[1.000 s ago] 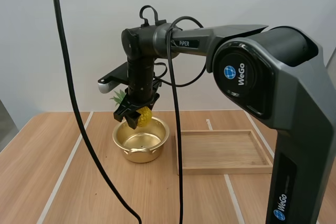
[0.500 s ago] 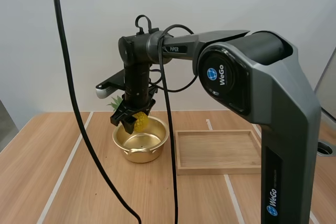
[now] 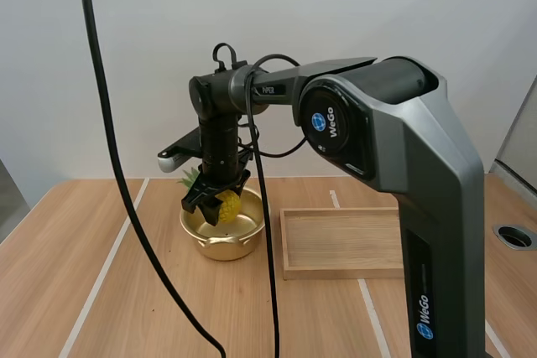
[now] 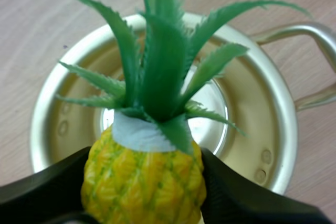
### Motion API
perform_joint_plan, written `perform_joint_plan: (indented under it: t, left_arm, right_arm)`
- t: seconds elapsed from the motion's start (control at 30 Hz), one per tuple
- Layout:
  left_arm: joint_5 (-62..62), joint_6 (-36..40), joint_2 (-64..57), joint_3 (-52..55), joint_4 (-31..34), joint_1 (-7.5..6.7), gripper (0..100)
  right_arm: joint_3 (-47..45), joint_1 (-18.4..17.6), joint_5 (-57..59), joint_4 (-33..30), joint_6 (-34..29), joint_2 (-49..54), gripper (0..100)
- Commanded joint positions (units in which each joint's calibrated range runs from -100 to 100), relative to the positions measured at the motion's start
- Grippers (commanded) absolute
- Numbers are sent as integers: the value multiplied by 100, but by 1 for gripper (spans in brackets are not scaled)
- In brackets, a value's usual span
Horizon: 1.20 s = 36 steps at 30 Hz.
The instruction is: Open the pot, put the pineapple inside, and close it
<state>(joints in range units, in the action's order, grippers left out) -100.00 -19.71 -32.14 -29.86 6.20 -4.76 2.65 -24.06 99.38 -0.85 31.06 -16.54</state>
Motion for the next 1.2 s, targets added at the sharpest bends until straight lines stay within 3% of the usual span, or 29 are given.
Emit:
perform_joint_plan:
  t: [0.0, 1.17]
  left_arm:
    - [0, 53, -45, -72, 41, -15, 0]
    - [0, 53, -43, -72, 15, -15, 0]
  right_arm:
    - [46, 117, 62, -75, 33, -79, 0]
    - [46, 212, 56, 134, 66, -794, 0]
